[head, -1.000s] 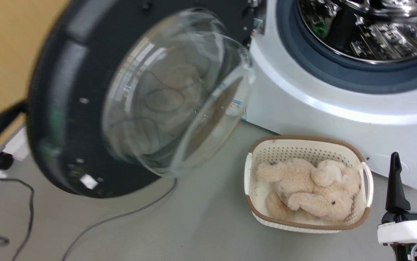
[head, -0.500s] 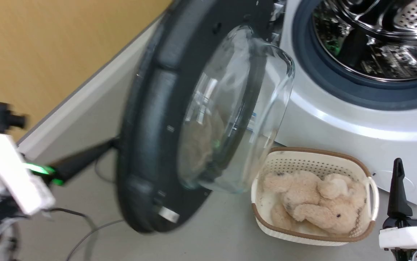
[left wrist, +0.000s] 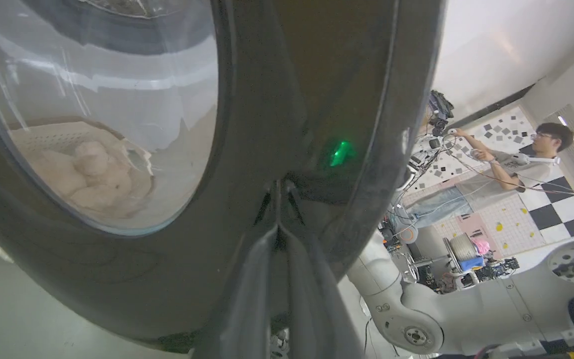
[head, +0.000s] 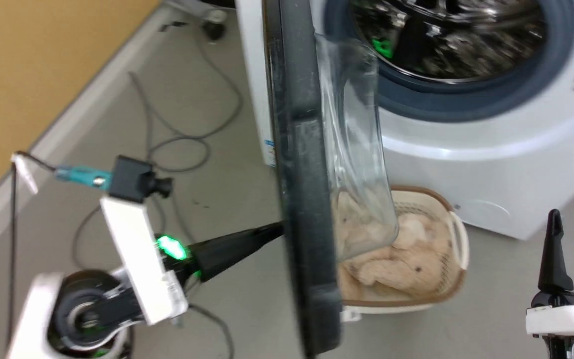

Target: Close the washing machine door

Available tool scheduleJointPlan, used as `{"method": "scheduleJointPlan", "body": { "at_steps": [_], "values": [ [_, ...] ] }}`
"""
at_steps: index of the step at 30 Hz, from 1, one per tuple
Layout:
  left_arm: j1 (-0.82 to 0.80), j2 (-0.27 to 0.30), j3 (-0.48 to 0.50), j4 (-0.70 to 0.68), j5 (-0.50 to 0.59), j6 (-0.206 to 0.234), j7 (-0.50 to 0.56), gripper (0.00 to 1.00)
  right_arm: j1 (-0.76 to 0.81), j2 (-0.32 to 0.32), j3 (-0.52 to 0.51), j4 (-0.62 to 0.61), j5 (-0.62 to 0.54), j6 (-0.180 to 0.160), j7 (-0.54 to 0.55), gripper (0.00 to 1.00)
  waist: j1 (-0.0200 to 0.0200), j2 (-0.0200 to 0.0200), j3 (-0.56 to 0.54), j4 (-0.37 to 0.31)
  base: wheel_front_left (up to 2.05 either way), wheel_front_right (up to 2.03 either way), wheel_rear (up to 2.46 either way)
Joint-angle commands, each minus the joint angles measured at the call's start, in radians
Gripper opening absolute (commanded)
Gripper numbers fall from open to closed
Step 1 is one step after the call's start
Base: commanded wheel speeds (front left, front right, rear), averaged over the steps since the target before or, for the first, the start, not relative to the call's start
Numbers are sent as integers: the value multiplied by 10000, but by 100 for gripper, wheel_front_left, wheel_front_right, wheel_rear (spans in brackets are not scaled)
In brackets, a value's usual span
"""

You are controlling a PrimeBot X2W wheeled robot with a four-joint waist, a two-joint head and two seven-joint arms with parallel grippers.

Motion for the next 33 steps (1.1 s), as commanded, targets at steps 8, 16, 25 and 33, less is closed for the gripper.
{"method": "scheduleJointPlan", "body": {
  "at_steps": [8, 16, 25, 33],
  "values": [
    [-1029, -832, -1338, 602, 397, -46, -1376, 0, -369, 7, 63, -46, 91, 8, -42, 100, 0, 0, 603, -1754, 0, 0, 0],
    [-2056, -998, -2242, 1883, 916, -46, -3548, 0, -626, 7, 4, -18, 244, 8, -42, 100, 0, 0, 1024, -3095, 0, 0, 0],
    [-3019, -520, -3624, 3469, 1510, -46, -6410, 0, -765, 7, 17, 23, 455, 8, -42, 100, 0, 0, 1247, -3997, 0, 0, 0],
    [-3445, -94, -5269, 4695, 1592, -46, -8537, 0, -753, 7, 21, 46, 532, 8, -42, 100, 0, 0, 1156, -4256, 0, 0, 0]
  ]
}}
